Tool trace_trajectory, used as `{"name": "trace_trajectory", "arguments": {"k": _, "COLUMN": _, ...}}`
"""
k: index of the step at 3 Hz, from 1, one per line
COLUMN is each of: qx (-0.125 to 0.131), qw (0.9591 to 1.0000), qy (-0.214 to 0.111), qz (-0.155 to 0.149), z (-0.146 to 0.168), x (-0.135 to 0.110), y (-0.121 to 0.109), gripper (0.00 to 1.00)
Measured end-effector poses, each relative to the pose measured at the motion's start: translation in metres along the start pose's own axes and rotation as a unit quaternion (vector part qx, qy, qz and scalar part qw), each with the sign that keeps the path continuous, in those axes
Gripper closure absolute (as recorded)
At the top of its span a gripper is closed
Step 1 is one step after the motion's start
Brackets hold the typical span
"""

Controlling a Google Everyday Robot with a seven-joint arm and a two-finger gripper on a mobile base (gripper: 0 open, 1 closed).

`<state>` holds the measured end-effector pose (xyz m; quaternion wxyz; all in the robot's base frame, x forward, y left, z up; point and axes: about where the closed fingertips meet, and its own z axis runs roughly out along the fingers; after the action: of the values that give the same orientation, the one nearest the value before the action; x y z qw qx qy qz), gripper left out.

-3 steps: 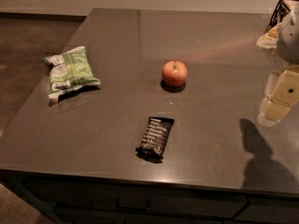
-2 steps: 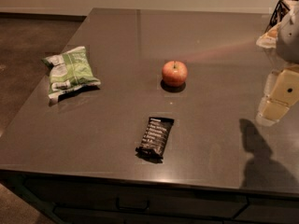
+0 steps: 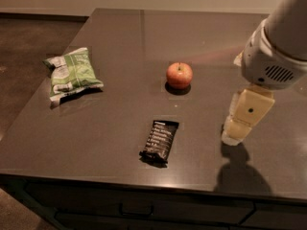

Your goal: Move rxbar chocolate near green jalapeno chip bag

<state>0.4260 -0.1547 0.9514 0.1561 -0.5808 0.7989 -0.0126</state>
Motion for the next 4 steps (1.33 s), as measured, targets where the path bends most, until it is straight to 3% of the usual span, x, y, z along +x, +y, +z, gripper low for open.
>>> {"name": "trace_trajectory", "arguments": {"k": 1, "qx": -0.012, "qw": 0.9995, "qy": 0.010, "qz": 0.026, "z": 0.022, "x": -0.028, "y": 0.017, "gripper": 0.00}}
{"name": "trace_trajectory", "arguments": {"k": 2, "qx": -0.023, "qw": 0.9962, "qy": 0.031, "qz": 0.077, "z": 0.048, "x": -0.057, "y": 0.031, "gripper": 0.00}}
{"name": "trace_trajectory", "arguments": {"k": 4, "qx": -0.059, "qw": 0.9856, "qy": 0.070, "qz": 0.143, "z": 0.095, "x": -0.083, "y": 0.058, "gripper": 0.00}}
